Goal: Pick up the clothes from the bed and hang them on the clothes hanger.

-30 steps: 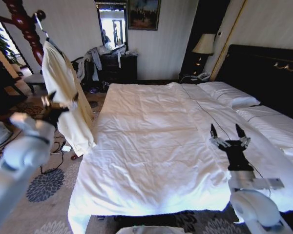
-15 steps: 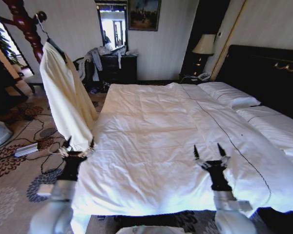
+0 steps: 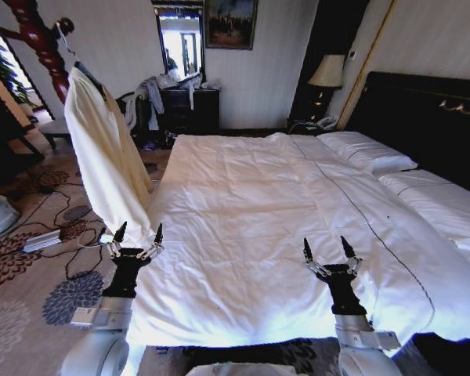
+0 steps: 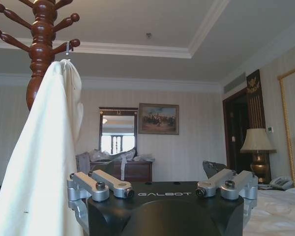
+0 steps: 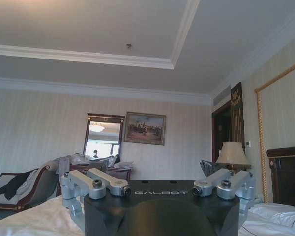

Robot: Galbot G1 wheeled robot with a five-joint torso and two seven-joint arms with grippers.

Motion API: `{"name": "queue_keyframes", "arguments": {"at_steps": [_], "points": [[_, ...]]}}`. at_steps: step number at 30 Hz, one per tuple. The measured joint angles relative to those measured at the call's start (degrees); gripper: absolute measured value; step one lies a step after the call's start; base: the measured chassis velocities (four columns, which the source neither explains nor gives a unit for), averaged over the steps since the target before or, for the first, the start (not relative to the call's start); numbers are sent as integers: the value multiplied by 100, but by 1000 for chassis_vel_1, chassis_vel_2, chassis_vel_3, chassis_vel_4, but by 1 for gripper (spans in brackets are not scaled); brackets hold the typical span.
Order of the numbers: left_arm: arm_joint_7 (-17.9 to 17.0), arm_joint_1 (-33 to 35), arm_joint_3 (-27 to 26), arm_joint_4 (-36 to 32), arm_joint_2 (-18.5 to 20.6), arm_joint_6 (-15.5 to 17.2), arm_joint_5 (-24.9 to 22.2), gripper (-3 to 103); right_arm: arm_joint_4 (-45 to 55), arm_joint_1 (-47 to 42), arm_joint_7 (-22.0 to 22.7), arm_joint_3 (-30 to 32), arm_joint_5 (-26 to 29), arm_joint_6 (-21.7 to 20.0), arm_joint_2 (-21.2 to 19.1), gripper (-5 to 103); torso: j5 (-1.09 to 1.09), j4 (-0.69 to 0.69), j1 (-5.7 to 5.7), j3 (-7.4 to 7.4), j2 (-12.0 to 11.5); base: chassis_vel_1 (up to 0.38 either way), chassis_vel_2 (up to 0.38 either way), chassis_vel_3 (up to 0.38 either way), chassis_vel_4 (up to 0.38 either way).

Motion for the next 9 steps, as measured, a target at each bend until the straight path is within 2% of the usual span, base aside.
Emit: {"name": "queue_keyframes", "arguments": {"at_steps": [9], "points": [[-7, -12, 0, 12, 21, 18, -24, 100, 0, 7, 0, 5, 18, -8, -9, 100, 0, 0, 0, 0, 0, 0, 0, 0, 0]]}}
